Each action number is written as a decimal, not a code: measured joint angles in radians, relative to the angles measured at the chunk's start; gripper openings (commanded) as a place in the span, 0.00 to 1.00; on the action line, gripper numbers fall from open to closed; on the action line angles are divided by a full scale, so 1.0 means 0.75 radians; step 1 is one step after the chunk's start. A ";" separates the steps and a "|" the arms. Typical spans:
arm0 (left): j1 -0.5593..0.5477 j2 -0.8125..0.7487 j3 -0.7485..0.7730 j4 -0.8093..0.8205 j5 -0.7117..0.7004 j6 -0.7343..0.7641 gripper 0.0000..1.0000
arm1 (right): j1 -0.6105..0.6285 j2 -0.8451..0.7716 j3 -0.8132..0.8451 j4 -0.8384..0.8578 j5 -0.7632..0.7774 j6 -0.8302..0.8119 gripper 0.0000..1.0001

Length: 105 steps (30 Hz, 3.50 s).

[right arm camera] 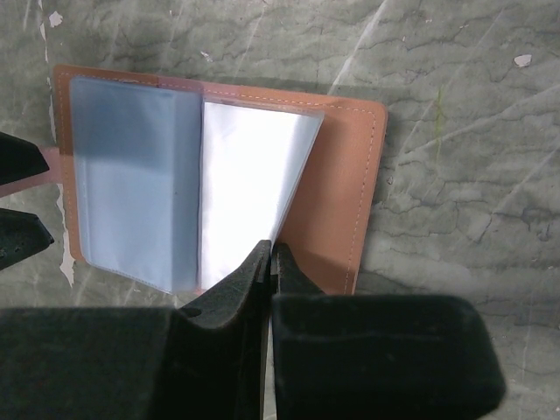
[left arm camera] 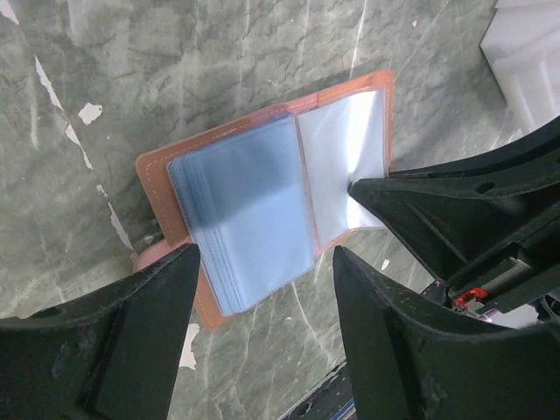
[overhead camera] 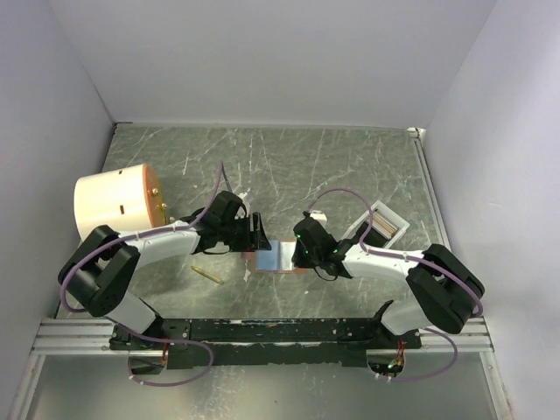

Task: Put the credit cards into the card holder
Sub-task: Open the card holder at the center of the board.

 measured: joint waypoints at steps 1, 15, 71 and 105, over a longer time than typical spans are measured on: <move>0.000 0.001 0.000 0.004 0.001 0.000 0.73 | 0.000 0.000 0.000 0.001 -0.001 0.000 0.01; 0.000 0.047 -0.012 0.092 0.053 -0.015 0.73 | 0.000 0.000 -0.005 0.010 -0.005 0.002 0.01; -0.077 0.373 0.198 0.488 0.359 -0.246 0.68 | 0.000 -0.508 -0.062 -0.211 0.052 0.014 0.40; -0.072 -0.054 0.199 -0.520 -0.340 -0.012 0.68 | 0.000 0.020 0.058 -0.122 0.063 -0.028 0.19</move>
